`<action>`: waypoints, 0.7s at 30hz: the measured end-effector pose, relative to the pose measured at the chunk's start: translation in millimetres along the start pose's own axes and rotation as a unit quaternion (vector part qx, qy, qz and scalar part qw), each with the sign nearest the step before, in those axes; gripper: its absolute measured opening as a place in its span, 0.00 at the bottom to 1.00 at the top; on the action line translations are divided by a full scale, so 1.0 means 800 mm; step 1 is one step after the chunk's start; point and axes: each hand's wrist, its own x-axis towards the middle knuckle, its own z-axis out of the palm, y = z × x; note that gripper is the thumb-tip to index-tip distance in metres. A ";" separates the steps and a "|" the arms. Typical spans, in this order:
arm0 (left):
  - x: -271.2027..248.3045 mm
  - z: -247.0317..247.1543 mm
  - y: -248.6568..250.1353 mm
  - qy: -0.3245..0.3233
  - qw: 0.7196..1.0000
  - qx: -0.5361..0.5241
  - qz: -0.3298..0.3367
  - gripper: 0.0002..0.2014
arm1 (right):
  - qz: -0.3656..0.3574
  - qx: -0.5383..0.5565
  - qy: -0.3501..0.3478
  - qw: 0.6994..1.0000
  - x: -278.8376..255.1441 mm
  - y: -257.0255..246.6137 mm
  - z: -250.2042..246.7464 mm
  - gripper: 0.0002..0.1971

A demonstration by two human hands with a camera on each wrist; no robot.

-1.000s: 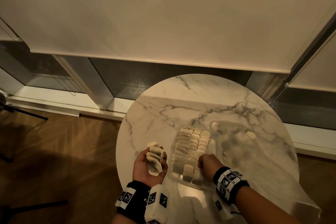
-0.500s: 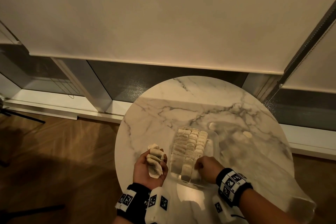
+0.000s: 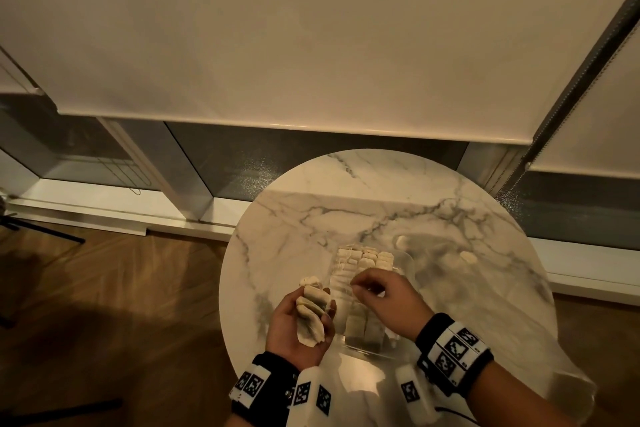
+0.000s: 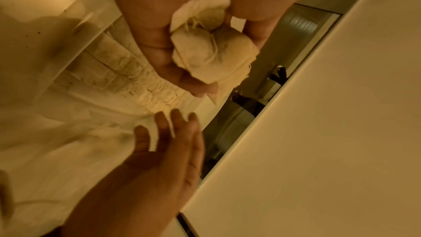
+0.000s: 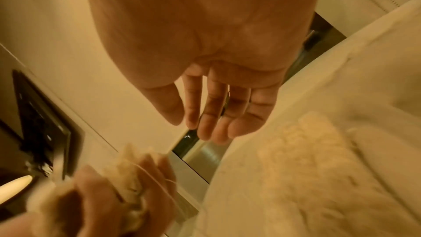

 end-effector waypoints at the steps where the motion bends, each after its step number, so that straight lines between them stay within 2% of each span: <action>1: 0.001 0.003 -0.004 0.010 1.000 0.021 0.005 0.16 | -0.017 0.022 0.010 1.000 -0.002 -0.013 -0.003 0.04; 4: 0.002 0.013 -0.012 0.051 0.997 0.049 0.005 0.17 | -0.049 0.039 0.015 0.998 -0.008 -0.041 -0.012 0.04; 7: 0.002 0.028 -0.021 0.042 0.997 0.057 -0.021 0.06 | -0.053 0.014 0.004 0.998 -0.011 -0.051 -0.017 0.06; 12: -0.003 0.045 -0.034 0.027 0.989 0.140 -0.031 0.07 | -0.039 0.004 0.030 0.999 -0.012 -0.052 -0.018 0.08; 14: -0.002 0.047 -0.038 0.040 0.984 0.168 -0.029 0.08 | -0.028 -0.005 0.038 0.999 -0.011 -0.051 -0.019 0.09; 17: -0.002 0.051 -0.048 0.061 0.976 0.210 -0.010 0.08 | -0.010 -0.023 0.022 0.999 -0.007 -0.046 -0.020 0.05; 19: -0.003 0.054 -0.053 0.071 0.972 0.225 -0.006 0.08 | -0.009 -0.001 0.019 1.000 -0.005 -0.041 -0.022 0.02; 21: -0.001 0.055 -0.054 0.072 0.971 0.230 -0.012 0.09 | 0.010 0.046 0.019 0.999 -0.005 -0.038 -0.024 0.05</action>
